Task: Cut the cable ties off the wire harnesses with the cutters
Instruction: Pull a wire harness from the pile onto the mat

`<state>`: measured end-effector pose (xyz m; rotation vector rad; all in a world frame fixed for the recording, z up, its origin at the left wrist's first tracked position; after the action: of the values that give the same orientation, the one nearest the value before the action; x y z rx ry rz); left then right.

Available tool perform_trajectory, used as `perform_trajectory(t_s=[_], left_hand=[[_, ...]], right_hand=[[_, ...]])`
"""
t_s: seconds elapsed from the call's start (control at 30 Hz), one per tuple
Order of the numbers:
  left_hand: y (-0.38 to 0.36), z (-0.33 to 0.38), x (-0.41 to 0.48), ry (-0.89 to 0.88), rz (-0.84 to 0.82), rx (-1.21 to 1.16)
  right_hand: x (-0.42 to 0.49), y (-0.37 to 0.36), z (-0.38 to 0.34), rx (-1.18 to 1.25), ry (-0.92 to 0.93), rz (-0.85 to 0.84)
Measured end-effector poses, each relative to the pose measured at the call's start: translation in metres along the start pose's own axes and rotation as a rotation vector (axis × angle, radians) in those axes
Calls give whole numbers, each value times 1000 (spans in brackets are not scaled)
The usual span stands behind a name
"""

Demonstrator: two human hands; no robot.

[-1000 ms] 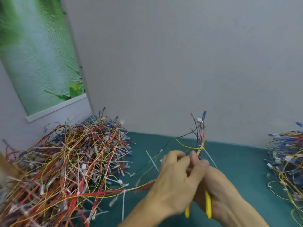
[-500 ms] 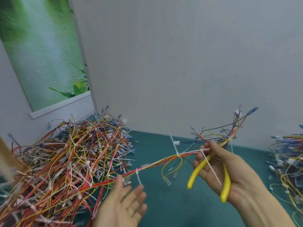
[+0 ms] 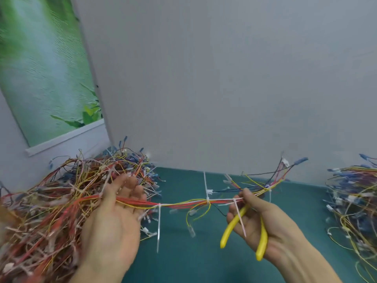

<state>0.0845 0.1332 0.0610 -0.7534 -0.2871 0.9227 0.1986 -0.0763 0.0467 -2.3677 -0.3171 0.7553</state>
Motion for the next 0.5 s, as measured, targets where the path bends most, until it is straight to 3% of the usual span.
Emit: perform_trajectory(t_s=[0.03, 0.1, 0.2, 0.27, 0.33, 0.5], left_hand=[[-9, 5, -5, -79, -59, 54], [-30, 16, -22, -295, -336, 141], [-62, 16, -39, -343, -727, 225], [-75, 9, -34, -274, -723, 262], [-82, -7, -25, -99, -650, 236], [-66, -59, 14, 260, -277, 182]], right_hand=[[1, 4, -4, 12, 5, 13], [2, 11, -14, 30, 12, 35], [0, 23, -28, 31, 37, 52], [0, 34, -36, 4, 74, 94], [-1, 46, -43, -98, 129, 166], [-15, 73, -58, -378, 180, 250]])
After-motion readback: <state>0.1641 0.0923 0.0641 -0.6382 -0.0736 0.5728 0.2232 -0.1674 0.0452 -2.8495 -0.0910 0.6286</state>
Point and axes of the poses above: each hand's wrist, its own x-axis towards the middle knuckle, its own y-axis out of the back of the hand, z = x × y, the point moved 2 cm from there along x, towards the middle knuckle, and after that the axes turned 7 degrees about z, right-handed, at the moved point
